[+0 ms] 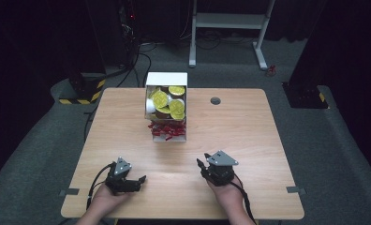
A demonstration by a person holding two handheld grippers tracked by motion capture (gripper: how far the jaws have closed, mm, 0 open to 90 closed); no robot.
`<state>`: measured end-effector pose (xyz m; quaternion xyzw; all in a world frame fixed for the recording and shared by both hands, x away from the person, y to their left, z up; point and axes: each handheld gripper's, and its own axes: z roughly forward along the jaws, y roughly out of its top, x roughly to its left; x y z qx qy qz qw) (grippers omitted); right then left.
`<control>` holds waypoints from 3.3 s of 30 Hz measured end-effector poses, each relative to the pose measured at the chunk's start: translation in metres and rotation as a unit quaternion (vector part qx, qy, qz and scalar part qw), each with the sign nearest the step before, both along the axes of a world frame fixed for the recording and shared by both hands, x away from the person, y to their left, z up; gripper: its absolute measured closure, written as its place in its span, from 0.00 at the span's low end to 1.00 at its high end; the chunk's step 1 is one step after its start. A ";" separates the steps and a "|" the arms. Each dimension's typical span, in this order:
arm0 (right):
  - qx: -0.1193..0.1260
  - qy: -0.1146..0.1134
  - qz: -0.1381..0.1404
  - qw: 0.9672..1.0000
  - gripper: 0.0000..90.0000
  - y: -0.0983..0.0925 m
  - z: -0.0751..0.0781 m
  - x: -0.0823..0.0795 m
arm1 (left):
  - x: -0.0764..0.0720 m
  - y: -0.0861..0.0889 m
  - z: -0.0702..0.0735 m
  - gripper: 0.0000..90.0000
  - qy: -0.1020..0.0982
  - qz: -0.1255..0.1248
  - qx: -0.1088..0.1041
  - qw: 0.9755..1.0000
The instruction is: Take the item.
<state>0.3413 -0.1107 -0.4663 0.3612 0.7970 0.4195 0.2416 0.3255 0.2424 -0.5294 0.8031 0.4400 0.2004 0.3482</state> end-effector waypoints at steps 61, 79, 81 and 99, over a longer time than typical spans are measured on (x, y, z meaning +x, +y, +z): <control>0.015 -0.019 -0.005 1.000 0.68 0.037 0.012 0.064 | 0.000 0.000 0.000 0.16 0.001 -0.004 -0.001 1.000; 0.022 -0.024 -0.008 0.999 0.69 0.050 0.021 0.083 | -0.001 0.000 0.000 0.16 0.002 -0.005 -0.002 1.000; 0.019 -0.022 -0.010 1.000 0.69 0.053 0.022 0.086 | 0.000 0.000 0.000 0.16 0.001 -0.005 -0.002 1.000; 0.011 -0.012 -0.012 1.000 0.74 0.062 0.018 0.106 | 0.000 0.000 0.000 0.16 0.000 -0.006 0.000 1.000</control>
